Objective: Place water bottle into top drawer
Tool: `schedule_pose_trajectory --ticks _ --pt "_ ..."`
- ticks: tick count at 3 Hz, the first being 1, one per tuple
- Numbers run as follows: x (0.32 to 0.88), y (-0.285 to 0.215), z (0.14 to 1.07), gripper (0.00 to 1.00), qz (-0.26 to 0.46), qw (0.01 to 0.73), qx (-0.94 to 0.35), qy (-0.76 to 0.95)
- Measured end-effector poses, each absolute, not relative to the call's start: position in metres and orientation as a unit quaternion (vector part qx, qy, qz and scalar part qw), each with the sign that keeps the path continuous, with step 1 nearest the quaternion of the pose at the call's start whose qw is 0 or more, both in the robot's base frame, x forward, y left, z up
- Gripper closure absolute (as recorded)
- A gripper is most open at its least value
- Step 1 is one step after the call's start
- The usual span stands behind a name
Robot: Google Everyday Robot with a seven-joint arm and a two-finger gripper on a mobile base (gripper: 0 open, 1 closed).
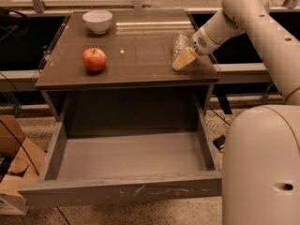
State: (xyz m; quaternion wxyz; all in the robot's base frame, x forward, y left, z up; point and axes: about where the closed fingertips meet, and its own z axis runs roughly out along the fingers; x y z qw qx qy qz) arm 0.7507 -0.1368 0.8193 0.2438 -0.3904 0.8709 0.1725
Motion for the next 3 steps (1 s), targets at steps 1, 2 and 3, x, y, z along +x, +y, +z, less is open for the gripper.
schedule_pose_trajectory --ticks 1,2,3 --pt "0.7509 -0.1362 0.8269 0.79 0.168 0.244 -0.393 0.871" --pt "0.7511 -0.1360 0.8286 0.96 0.151 0.241 -0.401 0.871" --pt "0.7457 -0.1309 0.8249 0.78 0.151 0.228 -0.416 0.867"
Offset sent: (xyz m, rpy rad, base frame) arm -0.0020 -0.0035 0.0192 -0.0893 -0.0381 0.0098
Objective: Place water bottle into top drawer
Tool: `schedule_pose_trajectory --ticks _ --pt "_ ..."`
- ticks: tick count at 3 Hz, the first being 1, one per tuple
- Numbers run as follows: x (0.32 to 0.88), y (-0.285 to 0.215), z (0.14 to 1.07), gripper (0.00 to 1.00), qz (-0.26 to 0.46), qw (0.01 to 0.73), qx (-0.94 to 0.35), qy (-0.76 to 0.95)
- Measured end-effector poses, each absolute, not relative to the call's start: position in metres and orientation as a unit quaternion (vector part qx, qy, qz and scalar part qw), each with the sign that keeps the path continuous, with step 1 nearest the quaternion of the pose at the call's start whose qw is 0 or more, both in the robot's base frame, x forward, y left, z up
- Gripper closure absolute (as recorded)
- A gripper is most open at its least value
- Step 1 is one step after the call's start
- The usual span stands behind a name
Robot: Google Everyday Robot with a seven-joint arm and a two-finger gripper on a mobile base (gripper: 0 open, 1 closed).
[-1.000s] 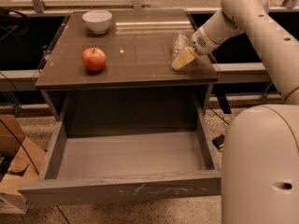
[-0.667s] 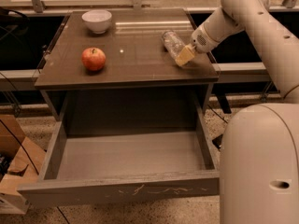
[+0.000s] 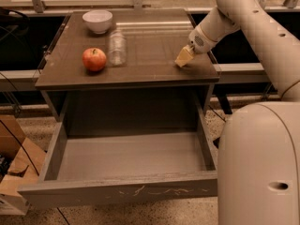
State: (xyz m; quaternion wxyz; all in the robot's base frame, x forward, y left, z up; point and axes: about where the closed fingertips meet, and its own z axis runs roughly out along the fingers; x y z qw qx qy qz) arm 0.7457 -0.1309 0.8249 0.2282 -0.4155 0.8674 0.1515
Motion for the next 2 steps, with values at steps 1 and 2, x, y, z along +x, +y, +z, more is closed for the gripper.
schedule_pose_trajectory --ticks 1,2 --pt "0.745 -0.131 0.825 0.54 0.152 0.228 -0.416 0.867" --pt "0.744 -0.121 0.835 0.31 0.144 0.239 -0.435 0.856"
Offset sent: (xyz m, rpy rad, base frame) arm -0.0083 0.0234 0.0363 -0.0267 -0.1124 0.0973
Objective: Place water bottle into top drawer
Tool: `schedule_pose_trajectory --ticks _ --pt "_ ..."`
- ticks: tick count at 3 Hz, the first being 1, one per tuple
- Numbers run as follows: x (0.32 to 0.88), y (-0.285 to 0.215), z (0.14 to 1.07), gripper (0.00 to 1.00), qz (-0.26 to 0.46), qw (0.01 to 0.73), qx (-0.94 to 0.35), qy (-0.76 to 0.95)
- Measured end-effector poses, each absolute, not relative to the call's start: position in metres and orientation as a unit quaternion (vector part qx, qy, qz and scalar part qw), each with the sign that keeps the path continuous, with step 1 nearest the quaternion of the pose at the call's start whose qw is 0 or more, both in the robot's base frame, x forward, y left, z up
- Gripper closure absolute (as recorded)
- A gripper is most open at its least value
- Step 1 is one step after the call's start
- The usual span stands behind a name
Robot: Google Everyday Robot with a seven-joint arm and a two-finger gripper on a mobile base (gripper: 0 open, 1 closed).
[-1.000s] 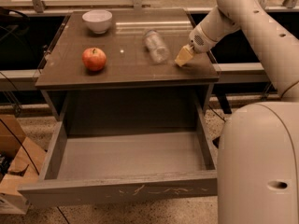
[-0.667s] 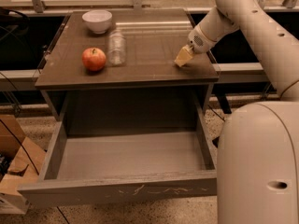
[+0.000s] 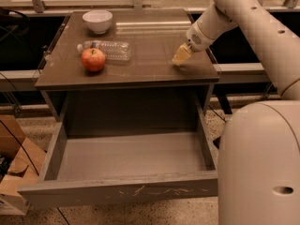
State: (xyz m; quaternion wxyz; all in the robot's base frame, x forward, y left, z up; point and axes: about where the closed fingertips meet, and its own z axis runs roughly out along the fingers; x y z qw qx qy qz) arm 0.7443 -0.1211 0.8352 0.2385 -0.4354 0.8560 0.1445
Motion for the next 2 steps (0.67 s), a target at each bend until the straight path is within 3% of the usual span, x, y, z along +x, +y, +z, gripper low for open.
schedule_pose_trajectory --ticks 1,2 --pt "0.742 -0.100 0.856 0.08 0.138 0.261 -0.472 0.831" --pt "0.739 -0.071 0.873 0.00 0.141 0.277 -0.514 0.800"
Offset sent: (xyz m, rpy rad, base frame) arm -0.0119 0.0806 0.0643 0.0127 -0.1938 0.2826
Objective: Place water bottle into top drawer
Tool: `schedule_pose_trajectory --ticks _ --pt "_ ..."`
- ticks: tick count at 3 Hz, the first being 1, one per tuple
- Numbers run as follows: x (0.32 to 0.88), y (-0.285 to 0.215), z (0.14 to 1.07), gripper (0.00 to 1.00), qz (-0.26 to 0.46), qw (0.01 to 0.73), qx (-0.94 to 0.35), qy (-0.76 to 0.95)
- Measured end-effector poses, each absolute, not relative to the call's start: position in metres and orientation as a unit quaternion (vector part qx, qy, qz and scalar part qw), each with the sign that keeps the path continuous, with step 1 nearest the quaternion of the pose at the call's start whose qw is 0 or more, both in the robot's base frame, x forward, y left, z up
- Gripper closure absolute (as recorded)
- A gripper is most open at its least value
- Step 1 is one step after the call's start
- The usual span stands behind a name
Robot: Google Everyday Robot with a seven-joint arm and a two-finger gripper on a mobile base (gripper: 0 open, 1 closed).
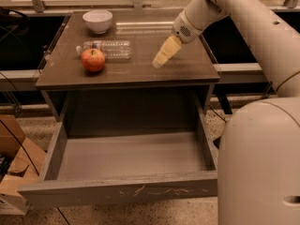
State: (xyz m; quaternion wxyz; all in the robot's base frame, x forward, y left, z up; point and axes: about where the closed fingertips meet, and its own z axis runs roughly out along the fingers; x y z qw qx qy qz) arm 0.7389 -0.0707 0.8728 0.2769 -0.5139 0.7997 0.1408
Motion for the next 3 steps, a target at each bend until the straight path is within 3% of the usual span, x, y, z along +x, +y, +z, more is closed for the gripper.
schedule_pose_trajectory --ticks 2,3 --pt "0.742 -0.072 0.852 0.00 0.158 0.258 -0.495 0.815" --pt "0.767 -0.036 0.840 0.00 0.180 0.285 -0.493 0.802"
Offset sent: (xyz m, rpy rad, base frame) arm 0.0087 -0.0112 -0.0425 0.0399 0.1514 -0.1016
